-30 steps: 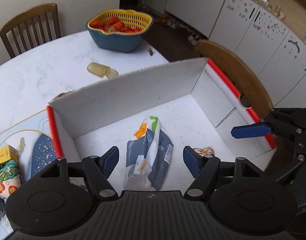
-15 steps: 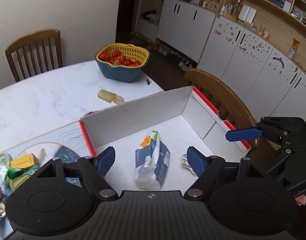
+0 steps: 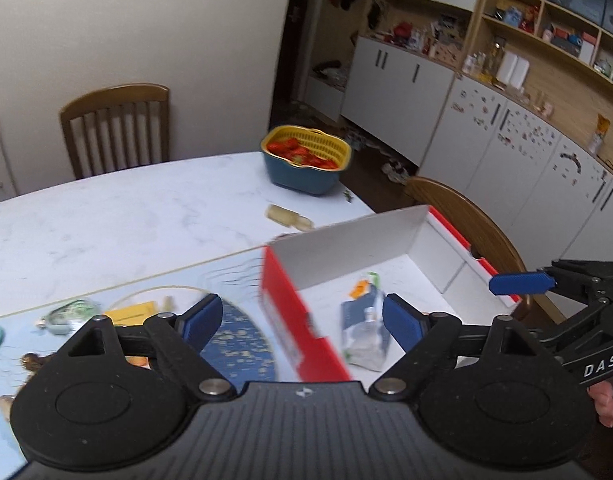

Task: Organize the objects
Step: 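Withdraw both tools from the box back toward the placemat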

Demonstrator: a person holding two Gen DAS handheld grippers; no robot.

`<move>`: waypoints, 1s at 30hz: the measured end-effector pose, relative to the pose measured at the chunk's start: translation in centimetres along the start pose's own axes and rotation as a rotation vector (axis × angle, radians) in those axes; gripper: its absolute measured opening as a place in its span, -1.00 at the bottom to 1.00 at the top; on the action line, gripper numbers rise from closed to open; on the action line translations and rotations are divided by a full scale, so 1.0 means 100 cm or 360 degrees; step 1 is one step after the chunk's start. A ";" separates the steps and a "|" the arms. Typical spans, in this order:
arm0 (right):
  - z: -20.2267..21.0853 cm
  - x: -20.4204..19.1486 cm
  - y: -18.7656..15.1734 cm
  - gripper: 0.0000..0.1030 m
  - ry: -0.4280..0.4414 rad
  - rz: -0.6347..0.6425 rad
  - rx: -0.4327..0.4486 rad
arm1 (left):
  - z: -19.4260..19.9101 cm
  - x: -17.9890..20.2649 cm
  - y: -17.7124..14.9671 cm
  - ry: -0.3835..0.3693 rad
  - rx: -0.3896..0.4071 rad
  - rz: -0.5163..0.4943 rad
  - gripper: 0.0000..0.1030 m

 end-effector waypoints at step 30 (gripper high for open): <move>-0.075 -0.160 -0.015 0.86 0.0018 0.0100 -0.0160 | 0.090 -0.190 -0.072 0.0169 0.0085 0.0116 1.00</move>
Point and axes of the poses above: each gripper's, at about its wrist camera, not at the fingertips, and z roughly against the way its jaws point, x to its right, y to its top, the point moved 9 cm from there along -z, roughly the way its jaws point, and after that the axes turned 12 degrees about -y, right-handed, at the moved point
